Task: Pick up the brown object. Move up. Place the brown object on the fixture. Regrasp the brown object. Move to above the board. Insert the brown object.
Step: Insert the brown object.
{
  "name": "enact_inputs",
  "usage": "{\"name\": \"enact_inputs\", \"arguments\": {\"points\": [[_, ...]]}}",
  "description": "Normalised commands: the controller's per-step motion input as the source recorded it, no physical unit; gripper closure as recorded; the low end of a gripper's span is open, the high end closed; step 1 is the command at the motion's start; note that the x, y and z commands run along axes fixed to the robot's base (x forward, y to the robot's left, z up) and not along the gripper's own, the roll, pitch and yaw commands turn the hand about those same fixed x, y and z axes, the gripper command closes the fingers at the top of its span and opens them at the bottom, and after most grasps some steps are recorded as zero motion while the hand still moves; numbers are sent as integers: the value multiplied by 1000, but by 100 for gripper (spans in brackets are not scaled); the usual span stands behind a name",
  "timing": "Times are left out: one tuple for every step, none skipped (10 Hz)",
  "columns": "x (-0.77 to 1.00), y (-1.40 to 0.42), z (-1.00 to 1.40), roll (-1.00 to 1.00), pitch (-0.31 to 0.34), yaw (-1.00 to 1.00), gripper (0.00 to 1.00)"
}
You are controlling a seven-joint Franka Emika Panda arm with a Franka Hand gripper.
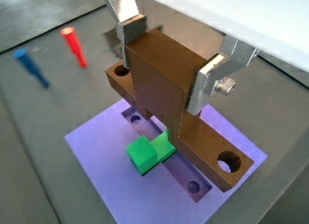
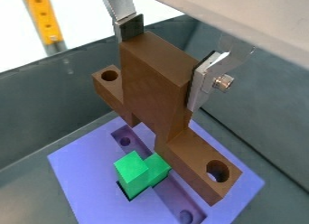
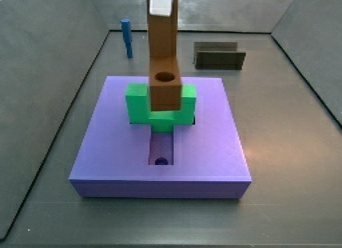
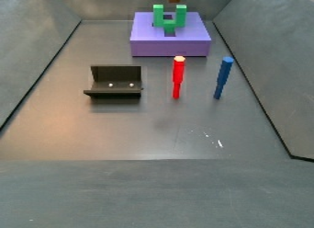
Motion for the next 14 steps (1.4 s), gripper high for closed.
{"name": "enact_inputs", "arguments": {"points": [[71,-46,-191,190,34,-649,100],[91,-100,-223,221,44,-434,100],[11,-91,-323,101,0,-131,100],[0,-49,-271,93,0,0,100],[0,0,-289,113,13,0,100],[0,0,-274,89,3,0,100],[0,0,-174,70,0,83,100],[0,0,-146,57,0,123,100],[0,-66,-131,6,0,217,100],[23,-29,-191,34,0,174,100],[37,0,-206,67,0,146,100],[26,0,-206,60,0,143,100],[40,0,-226,44,0,140,100],[117,-26,-249,29,0,109,100]]}}
